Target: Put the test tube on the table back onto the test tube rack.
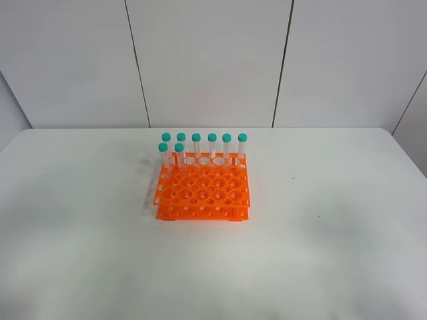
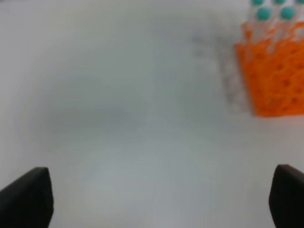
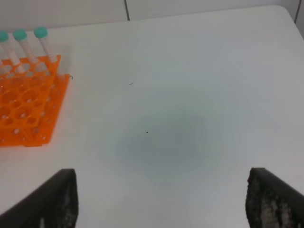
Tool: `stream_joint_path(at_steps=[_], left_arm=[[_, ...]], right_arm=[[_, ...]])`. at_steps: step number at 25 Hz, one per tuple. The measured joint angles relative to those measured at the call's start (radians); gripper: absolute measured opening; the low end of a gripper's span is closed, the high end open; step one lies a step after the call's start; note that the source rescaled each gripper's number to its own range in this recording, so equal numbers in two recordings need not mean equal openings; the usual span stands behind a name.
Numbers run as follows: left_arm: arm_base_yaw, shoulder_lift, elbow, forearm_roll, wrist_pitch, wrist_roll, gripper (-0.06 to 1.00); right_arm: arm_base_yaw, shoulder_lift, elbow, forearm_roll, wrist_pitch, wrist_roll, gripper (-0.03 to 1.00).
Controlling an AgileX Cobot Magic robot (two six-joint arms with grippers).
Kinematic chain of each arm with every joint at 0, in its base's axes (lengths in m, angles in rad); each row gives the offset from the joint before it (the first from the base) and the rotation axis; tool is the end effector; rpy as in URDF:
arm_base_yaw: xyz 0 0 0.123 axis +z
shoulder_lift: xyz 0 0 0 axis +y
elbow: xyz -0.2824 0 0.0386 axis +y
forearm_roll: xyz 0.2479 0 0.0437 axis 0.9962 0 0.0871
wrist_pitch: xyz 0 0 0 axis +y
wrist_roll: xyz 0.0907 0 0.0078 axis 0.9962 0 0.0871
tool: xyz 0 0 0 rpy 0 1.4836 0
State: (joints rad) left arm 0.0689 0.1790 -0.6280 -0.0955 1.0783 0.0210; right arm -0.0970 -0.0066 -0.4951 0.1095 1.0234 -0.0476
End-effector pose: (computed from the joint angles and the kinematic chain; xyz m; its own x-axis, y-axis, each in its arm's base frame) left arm 0.0116 -0.0069 0.3115 -0.5130 -0.0596 -0.8563 -0.0092 0.9979 -0.0640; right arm -0.0032 0.0089 0.2792 -0.4164 0.0501 -0.9078 0.0161 0.9987 0.0477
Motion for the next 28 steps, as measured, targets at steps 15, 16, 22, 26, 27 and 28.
stream_joint_path(at_steps=[15, 16, 22, 26, 27, 28], left_arm=[[0.0, -0.183, 0.043, 0.063, 0.054, -0.037, 1.0], [0.0, -0.183, 0.056, 0.056, 0.054, -0.037, 1.0], [0.0, -0.184, 0.117, 0.045, -0.002, -0.036, 1.0], [0.0, -0.184, 0.127, 0.044, -0.01, -0.036, 1.0], [0.0, -0.184, 0.127, 0.044, -0.012, -0.036, 1.0], [0.0, -0.184, 0.127, 0.044, -0.014, -0.036, 1.0]], right_arm=[[0.0, 0.0, 0.0, 0.0, 0.0, 0.0, 0.93], [0.0, 0.0, 0.0, 0.0, 0.0, 0.0, 0.93], [0.0, 0.0, 0.0, 0.0, 0.0, 0.0, 0.93], [0.0, 0.0, 0.0, 0.0, 0.0, 0.0, 0.93], [0.0, 0.0, 0.0, 0.0, 0.0, 0.0, 0.93], [0.0, 0.0, 0.0, 0.0, 0.0, 0.0, 0.93]])
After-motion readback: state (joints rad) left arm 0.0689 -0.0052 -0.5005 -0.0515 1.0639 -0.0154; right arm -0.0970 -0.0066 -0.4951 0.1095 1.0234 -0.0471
